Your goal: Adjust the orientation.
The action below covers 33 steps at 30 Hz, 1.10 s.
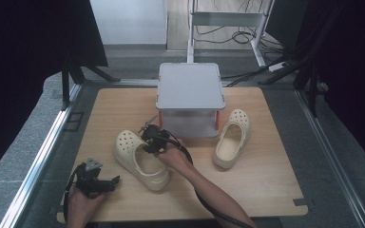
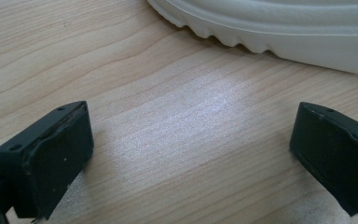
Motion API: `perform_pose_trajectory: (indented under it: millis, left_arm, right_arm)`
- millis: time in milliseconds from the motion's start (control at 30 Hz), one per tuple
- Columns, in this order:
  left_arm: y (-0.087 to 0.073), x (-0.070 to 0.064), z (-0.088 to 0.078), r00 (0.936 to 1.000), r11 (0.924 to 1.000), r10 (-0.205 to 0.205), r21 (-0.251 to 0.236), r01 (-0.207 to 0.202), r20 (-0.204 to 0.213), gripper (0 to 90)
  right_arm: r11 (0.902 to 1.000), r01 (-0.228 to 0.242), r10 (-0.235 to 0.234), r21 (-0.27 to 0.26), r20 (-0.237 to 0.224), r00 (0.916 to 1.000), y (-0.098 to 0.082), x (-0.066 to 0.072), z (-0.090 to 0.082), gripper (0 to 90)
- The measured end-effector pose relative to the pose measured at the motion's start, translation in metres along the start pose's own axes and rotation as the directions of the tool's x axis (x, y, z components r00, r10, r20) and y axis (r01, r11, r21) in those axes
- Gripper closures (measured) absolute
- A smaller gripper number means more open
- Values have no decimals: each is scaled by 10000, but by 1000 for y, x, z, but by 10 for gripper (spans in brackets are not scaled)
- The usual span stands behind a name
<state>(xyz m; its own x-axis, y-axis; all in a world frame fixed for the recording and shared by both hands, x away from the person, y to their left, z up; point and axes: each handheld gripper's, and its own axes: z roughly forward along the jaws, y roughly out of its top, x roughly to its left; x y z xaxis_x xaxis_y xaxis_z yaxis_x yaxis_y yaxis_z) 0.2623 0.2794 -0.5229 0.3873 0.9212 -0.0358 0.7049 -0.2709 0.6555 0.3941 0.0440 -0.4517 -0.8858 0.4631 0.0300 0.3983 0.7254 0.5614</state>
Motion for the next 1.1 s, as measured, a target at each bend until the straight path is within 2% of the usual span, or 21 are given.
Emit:
perform_pose_trajectory:
  millis: [100, 200, 367, 567, 600, 667, 833, 1000, 1100]
  left_arm:
    - [0, 0, 0, 10000, 10000, -2, 1, 2, 2, 0]
    - [0, 0, 0, 10000, 10000, 9, 6, -9, 5, 0]
    - [0, 0, 0, 10000, 10000, 29, 1, -29, -2, 0]
    - [0, 0, 0, 10000, 10000, 13, -3, -13, 5, 0]
    - [0, 0, 0, 10000, 10000, 17, 0, -17, 6, 0]
    - [0, 0, 0, 10000, 10000, 16, -1, -16, 6, 0]
    - [0, 0, 0, 10000, 10000, -12, 1, 12, 13, 0]
    - [0, 0, 0, 10000, 10000, -10, -12, 10, -6, 0]
    - [0, 0, 0, 10000, 10000, 4, 16, -4, -5, 0]
  right_arm:
    - [9998, 134, -139, 113, 455, 9989, 0, 0, -3, 840]
    - [9998, 106, -111, 165, 305, 9995, -2, -3, -7, 840]
    - [9992, 346, -352, 180, 352, 9988, -7, 2, -20, 841]
    - [9981, 618, -618, -53, 65, 9981, -16, 14, -48, 840]
    - [9978, 656, -656, -45, 35, 9978, -22, 18, -57, 840]
    - [9976, 696, -696, -60, 26, 9976, -25, 19, -61, 840]
    - [9985, 553, -553, -47, -41, 9985, -48, 26, -81, 840]
    - [9989, 466, -466, -37, 78, 9989, -72, 34, -92, 839]
    - [9995, 309, -309, -51, -16, 9995, -88, 38, -97, 839]
